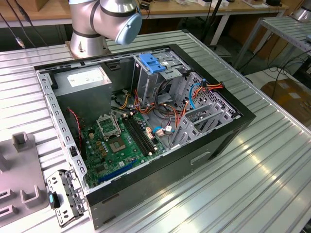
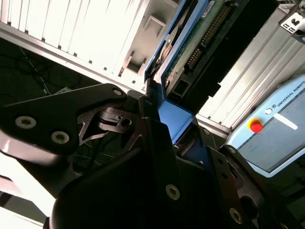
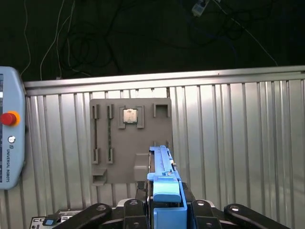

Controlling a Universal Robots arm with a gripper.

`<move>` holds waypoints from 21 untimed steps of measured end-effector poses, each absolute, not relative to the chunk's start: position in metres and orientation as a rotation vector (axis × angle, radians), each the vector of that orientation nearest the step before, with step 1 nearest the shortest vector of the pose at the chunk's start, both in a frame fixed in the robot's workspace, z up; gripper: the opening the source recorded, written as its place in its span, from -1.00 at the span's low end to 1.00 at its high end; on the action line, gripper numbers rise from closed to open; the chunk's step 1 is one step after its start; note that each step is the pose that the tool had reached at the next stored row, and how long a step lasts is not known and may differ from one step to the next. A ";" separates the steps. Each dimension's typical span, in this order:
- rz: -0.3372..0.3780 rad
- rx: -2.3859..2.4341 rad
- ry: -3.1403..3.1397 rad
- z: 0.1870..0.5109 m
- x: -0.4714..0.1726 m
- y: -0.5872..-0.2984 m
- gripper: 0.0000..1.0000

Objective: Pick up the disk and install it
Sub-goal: 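Pick up the disk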

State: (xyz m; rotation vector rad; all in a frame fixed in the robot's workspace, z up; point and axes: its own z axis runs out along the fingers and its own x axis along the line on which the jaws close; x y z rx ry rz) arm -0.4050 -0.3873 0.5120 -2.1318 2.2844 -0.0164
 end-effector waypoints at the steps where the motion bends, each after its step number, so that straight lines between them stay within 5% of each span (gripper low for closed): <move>1: -0.016 -2.132 2.284 0.512 -0.404 -0.388 -0.25; 21: -0.016 -2.132 2.284 0.512 -0.376 -0.393 -0.25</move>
